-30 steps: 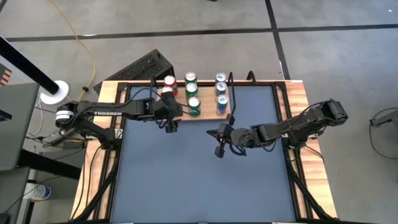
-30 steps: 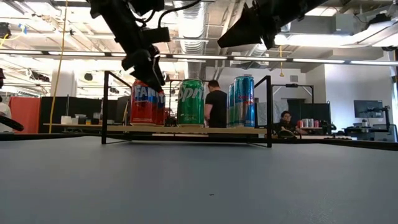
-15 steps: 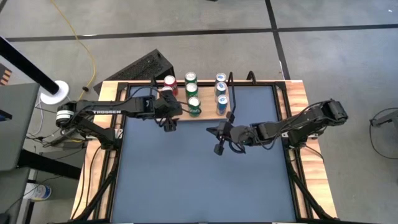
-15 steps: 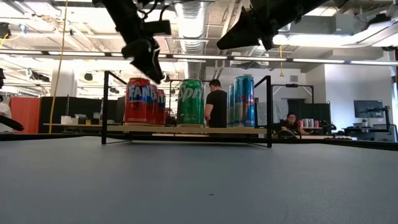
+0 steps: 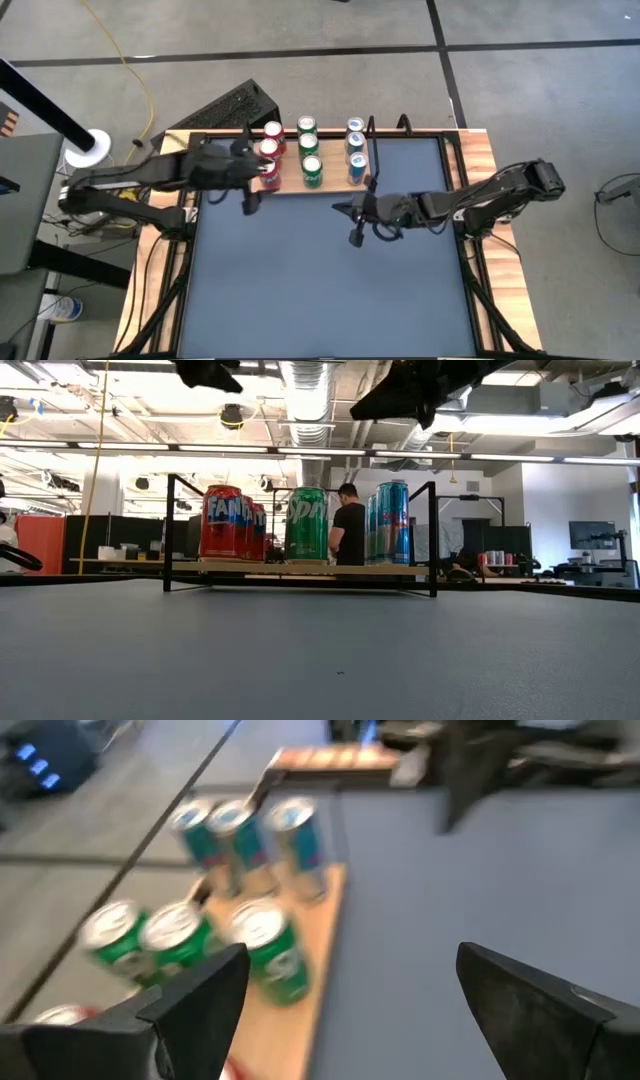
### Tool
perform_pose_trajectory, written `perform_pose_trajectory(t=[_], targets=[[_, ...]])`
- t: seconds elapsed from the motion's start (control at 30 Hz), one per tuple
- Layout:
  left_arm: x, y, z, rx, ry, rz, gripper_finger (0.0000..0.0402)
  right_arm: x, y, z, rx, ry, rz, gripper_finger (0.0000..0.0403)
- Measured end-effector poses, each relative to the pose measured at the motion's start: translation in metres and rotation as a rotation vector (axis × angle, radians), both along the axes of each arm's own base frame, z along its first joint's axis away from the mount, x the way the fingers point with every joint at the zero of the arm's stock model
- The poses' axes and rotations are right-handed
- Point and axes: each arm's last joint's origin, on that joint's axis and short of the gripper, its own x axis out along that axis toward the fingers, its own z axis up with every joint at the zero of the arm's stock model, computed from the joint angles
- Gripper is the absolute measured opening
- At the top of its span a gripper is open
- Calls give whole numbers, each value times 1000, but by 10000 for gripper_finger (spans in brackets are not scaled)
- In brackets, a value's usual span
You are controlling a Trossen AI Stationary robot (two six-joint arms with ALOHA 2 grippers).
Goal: Place canned beverage on shelf
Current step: Return to Home Position
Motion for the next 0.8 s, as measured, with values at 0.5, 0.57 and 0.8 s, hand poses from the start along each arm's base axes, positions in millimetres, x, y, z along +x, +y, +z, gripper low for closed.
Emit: perform_pose_trajectory(t=[0.5,0.57,0.8], targets=[[-63,-40,-104,-121,-335,-96,345,-79,-26,-2,95,-50,8,0],[-70,-41,-114,-128,-344,-117,345,-92,-26,-16,111,-120,12,0],[-88,-40,-154,-177,-460,-109,345,-126,-29,-69,187,-430,20,0]])
